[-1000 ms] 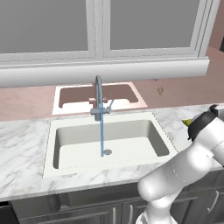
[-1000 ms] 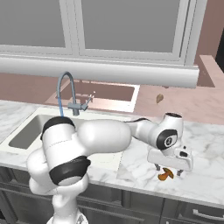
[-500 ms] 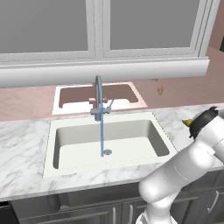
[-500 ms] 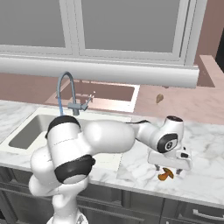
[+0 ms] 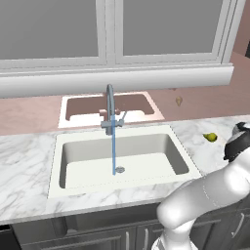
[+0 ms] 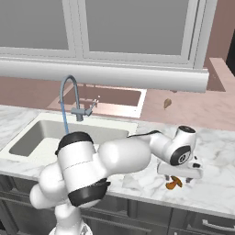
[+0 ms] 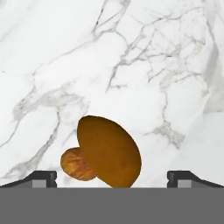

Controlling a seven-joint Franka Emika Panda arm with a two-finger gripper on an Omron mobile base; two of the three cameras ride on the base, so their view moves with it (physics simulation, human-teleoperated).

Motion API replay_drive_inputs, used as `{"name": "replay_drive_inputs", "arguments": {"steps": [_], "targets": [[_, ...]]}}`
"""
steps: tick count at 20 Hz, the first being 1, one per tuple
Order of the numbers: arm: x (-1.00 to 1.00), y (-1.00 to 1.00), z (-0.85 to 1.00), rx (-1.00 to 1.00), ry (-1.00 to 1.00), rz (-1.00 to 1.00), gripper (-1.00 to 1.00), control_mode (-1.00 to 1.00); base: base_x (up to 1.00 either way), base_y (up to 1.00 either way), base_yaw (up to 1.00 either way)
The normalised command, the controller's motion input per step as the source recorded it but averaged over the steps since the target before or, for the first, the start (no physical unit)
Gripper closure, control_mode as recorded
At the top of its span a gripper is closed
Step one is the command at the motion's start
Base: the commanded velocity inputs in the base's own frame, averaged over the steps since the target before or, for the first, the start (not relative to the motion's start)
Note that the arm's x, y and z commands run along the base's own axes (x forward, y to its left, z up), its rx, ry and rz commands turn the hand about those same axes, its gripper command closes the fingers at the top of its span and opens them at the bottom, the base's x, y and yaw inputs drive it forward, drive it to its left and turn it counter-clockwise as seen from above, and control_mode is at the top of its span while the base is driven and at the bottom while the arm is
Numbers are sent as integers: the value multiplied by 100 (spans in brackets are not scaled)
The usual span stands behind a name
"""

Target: Turn on the sink faucet. Then move the mushroom from the counter to the sink. Turn off the sink. Move the vegetable from the sink to the pot next to the stove. Finally move the pot to the rear right burner.

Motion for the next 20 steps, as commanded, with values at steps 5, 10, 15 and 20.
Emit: {"name": "replay_drive_inputs", "arguments": {"steps": [5, 10, 15, 20], "targets": [[5, -6, -16, 1, -5, 8, -100, -100, 0, 0, 0], [7, 0, -16, 0, -4, 4, -100, -100, 0, 0, 0], [3, 0, -19, 0, -2, 1, -100, -100, 0, 0, 0], [0, 0, -20, 0, -1, 0, -100, -100, 0, 0, 0]]}}
